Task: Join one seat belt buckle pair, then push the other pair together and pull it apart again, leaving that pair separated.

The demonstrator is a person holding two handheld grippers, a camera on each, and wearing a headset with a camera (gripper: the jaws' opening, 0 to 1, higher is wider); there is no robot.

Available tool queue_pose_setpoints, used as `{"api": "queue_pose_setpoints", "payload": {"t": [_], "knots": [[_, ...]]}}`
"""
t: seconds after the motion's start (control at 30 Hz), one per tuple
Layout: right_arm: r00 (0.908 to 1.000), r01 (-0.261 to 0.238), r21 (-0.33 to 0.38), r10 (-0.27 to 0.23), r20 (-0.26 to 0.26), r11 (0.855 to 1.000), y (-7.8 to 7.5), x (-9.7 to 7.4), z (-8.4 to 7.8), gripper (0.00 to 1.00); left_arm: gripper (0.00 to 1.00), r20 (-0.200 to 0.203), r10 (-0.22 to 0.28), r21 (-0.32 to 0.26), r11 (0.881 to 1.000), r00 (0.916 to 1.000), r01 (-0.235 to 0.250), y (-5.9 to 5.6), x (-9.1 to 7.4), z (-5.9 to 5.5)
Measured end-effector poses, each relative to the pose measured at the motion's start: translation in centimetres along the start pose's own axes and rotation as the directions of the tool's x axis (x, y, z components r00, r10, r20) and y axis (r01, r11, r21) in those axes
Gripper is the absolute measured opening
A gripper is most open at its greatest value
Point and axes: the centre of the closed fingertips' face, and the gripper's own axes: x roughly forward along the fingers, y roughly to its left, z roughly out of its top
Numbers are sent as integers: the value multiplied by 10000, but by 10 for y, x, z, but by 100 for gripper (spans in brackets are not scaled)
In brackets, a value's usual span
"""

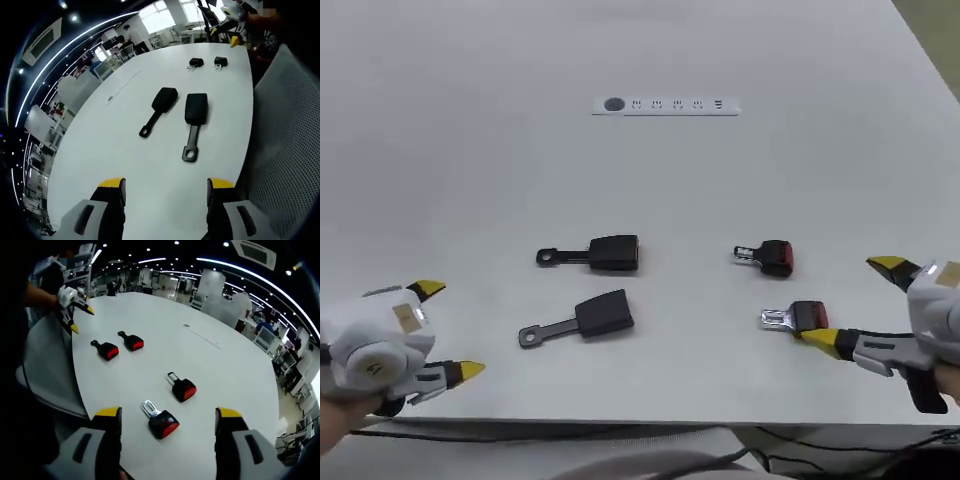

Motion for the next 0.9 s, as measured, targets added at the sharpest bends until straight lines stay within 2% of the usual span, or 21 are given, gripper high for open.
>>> {"api": "queue_pose_setpoints", "payload": {"t": [0.07, 0.13, 0.2, 0.23, 0.27, 0.33, 0.37, 0.47, 0.57, 0.63, 0.67, 0.7, 0.77, 0.8, 0.9], "knots": [[9994, -339, -133, 339, 9, 9993, 5, 1, 3, 76, 62, 118, -498, -317, 9982, 9987, 502, -7, 6, 11], [9990, -440, -312, 437, -120, 9985, 6, 2, 2, 73, 59, 182, -543, -313, 9980, 9984, 549, -4, 12, 17], [9947, -938, -46, 935, -435, 9956, 14, 4, -2, 63, 59, 190, -589, -377, 9975, 9981, 596, -1, 19, 23], [9949, -951, -117, 947, -340, 9954, 14, 6, 0, 60, 59, 154, -588, -384, 9975, 9982, 594, 0, 22, 25], [9930, -1127, -395, 1111, -405, 9928, 16, 9, 0, 60, 58, 32, -637, -490, 9968, 9980, 638, 0, 25, 28], [9878, -1439, -1035, 1365, -753, 9842, 21, 11, -4, 56, 53, 37, -861, -588, 9945, 9963, 861, -5, 29, 37], [9878, -1412, -1484, 1295, -861, 9788, 19, 13, -4, 55, 52, 51, -927, -574, 9940, 9957, 929, -7, 32, 42], [9839, -1643, -1385, 1523, -935, 9766, 22, 19, -6, 49, 52, 263, -1164, -502, 9918, 9929, 1176, -14, 40, 57], [9687, -2285, -1514, 2090, -1339, 9617, 28, 26, -14, 39, 51, 450, -1534, -336, 9873, 9871, 1550, -24, 53, 71], [9666, -2333, -1820, 2074, -1506, 9552, 27, 32, -17, 38, 51, 420, -1809, -160, 9832, 9826, 1817, -35, 62, 77], [9608, -2510, -1918, 2202, -1683, 9488, 28, 36, -21, 37, 51, 417, -2037, 255, 9789, 9782, 2027, -42, 68, 80], [9583, -2577, -2049, 2225, -1794, 9443, 27, 39, -23, 37, 51, 445, -2154, 547, 9755, 9755, 2129, -46, 72, 82], [9459, -2920, -2411, 2422, -2158, 9255, 28, 45, -30, 37, 51, 441, -2313, 595, 9717, 9719, 2286, -54, 79, 82], [9399, -3036, -2559, 2444, -2383, 9178, 26, 48, -33, 38, 51, 315, -2493, 585, 9672, 9679, 2472, -58, 84, 81], [9288, -3297, -2728, 2587, -2654, 9038, 23, 52, -34, 38, 51, 188, -2570, 872, 9631, 9662, 2545, -60, 89, 83]]}}
